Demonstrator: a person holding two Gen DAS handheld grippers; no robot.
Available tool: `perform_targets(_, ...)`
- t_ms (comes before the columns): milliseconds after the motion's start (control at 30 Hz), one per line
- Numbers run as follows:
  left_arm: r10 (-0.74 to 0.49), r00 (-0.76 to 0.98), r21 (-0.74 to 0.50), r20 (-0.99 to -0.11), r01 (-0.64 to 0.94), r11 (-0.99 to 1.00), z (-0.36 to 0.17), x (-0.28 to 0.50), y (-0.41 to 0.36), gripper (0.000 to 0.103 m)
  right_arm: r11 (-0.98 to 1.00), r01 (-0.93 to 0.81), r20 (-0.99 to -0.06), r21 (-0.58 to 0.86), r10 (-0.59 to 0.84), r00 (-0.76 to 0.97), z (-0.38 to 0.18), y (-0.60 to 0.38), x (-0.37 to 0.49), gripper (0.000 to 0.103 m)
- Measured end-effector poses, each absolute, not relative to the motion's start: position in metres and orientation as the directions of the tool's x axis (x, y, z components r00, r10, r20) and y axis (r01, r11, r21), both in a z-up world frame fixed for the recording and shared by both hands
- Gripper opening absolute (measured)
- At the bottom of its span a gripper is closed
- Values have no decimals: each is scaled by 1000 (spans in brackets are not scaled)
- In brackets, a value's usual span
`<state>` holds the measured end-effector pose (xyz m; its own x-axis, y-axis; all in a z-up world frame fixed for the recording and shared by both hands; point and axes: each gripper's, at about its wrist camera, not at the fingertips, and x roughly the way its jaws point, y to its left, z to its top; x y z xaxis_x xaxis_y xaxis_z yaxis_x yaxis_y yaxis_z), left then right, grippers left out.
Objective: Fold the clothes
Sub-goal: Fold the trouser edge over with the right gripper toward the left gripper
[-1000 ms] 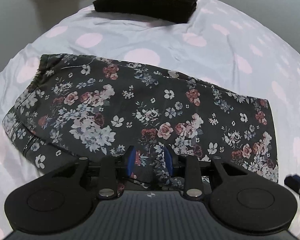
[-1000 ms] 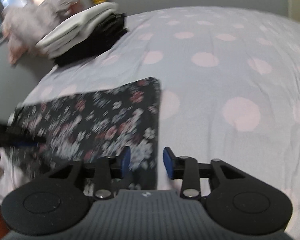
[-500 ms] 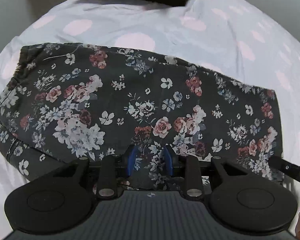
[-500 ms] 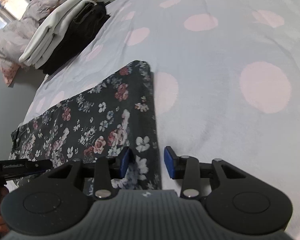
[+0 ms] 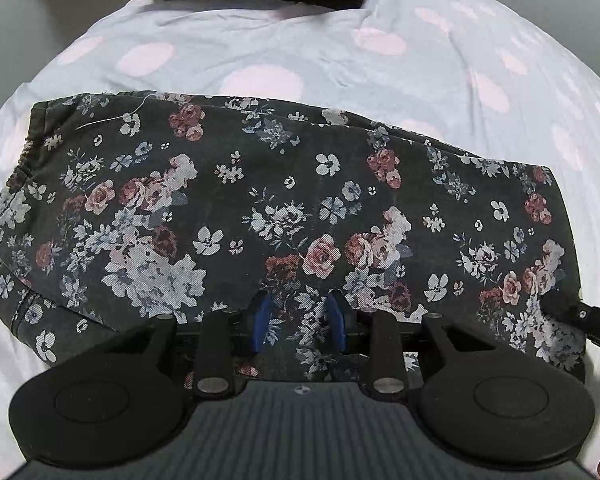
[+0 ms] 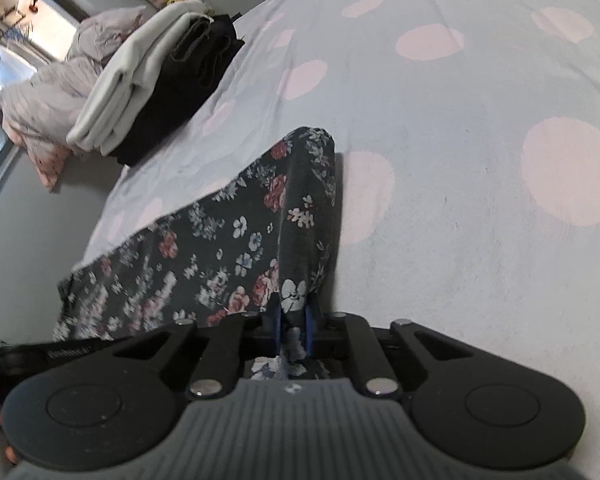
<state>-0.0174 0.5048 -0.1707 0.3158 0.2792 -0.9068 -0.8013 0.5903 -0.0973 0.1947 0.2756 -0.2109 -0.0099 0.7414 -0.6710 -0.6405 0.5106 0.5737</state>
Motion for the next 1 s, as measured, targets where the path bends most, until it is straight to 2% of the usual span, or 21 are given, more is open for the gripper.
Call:
perform_targets(333, 240, 419, -177, -876, -742, 647, -154, -20, 492, 31, 503, -621, -597, 601, 799, 70, -156, 246, 190, 8)
perform_targets(467, 217, 469, -204, -856, -692, 692, -143, -19, 477, 31, 517, -635, -602, 574, 792, 100, -137, 217, 195, 7)
perform_targets(700, 218, 484, -198, -848, -669, 717, -133, -16, 466, 31, 678, -511, -661, 529, 706, 252, -135, 146, 237, 8)
perform_targets(1000, 216, 461, -187, -861, -681, 708, -143, -12, 475, 31, 756, -458, -747, 467, 615, 254, -168, 136, 250, 10)
